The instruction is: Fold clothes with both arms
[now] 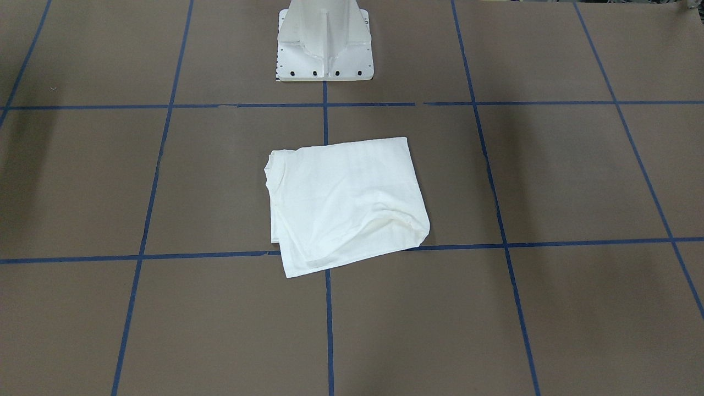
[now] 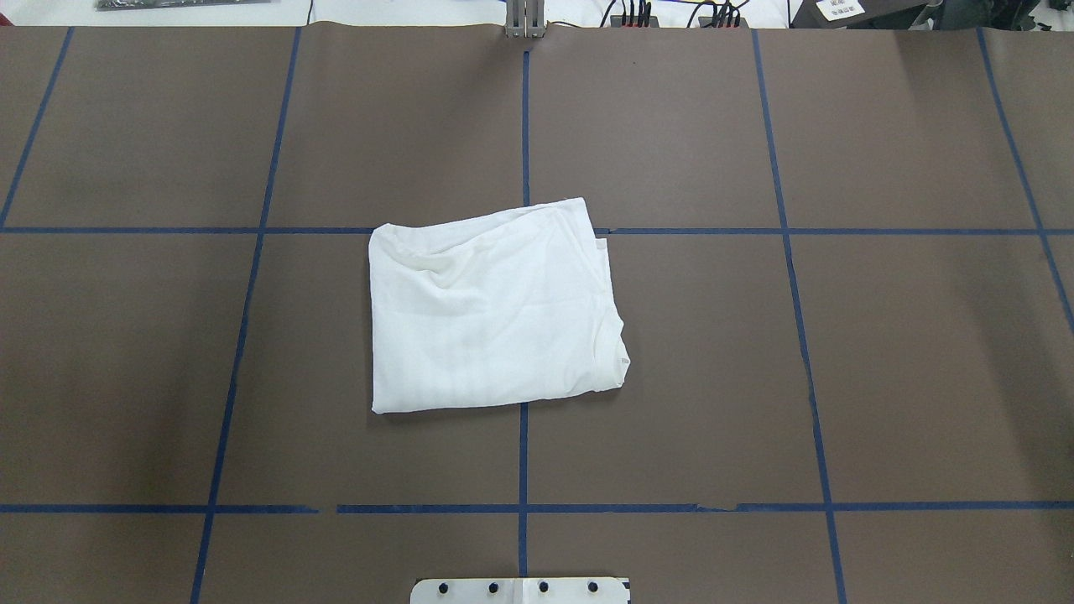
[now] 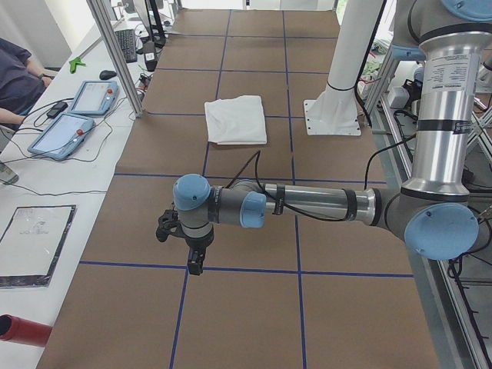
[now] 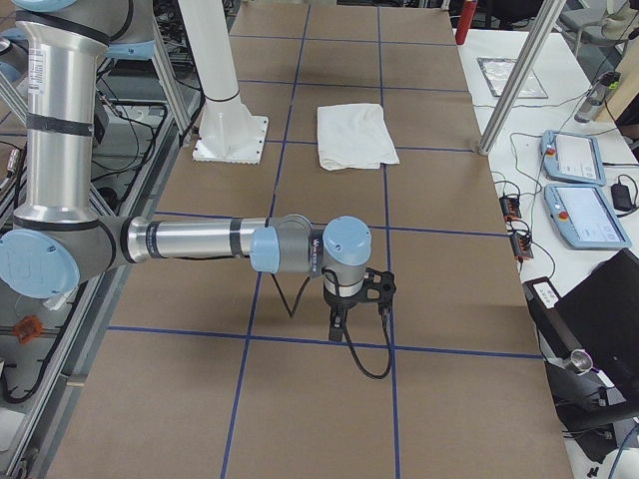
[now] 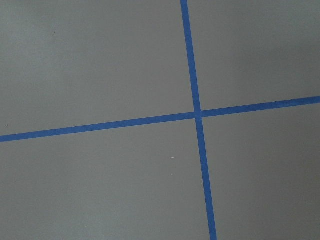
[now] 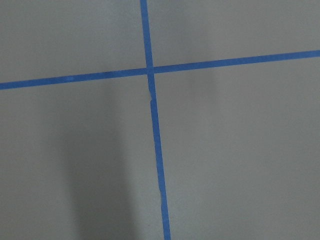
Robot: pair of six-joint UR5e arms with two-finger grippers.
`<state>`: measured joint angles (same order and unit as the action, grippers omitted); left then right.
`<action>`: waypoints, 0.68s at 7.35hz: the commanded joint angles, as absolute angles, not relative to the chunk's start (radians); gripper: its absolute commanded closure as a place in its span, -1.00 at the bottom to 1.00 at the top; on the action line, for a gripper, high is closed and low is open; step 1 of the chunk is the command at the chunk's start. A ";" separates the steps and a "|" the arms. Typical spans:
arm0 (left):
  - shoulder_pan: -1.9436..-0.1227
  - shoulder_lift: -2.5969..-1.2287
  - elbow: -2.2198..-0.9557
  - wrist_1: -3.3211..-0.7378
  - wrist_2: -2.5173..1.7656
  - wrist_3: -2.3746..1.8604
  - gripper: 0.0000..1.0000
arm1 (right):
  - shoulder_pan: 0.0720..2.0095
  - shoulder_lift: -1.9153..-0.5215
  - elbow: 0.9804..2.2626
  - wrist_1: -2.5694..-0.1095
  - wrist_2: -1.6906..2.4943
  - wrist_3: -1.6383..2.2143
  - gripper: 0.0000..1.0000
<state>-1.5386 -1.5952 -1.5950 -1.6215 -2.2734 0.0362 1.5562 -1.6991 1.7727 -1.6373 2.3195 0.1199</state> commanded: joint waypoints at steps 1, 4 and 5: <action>-1.539 -1.595 -1.598 -1.621 -2.273 0.038 -1.00 | 1.542 -1.716 1.769 -1.649 2.318 -0.004 -1.00; -1.539 -1.595 -1.598 -1.620 -2.273 0.038 -1.00 | 1.542 -1.729 1.764 -1.646 2.322 -0.049 -1.00; -1.537 -1.595 -1.597 -1.620 -2.273 0.038 -1.00 | 1.542 -1.729 1.761 -1.644 2.330 -0.049 -1.00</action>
<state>-1.5382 -1.5953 -1.5983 -1.6205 -2.2734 0.0383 1.5417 -1.7280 1.7642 -1.6465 2.3235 -0.0464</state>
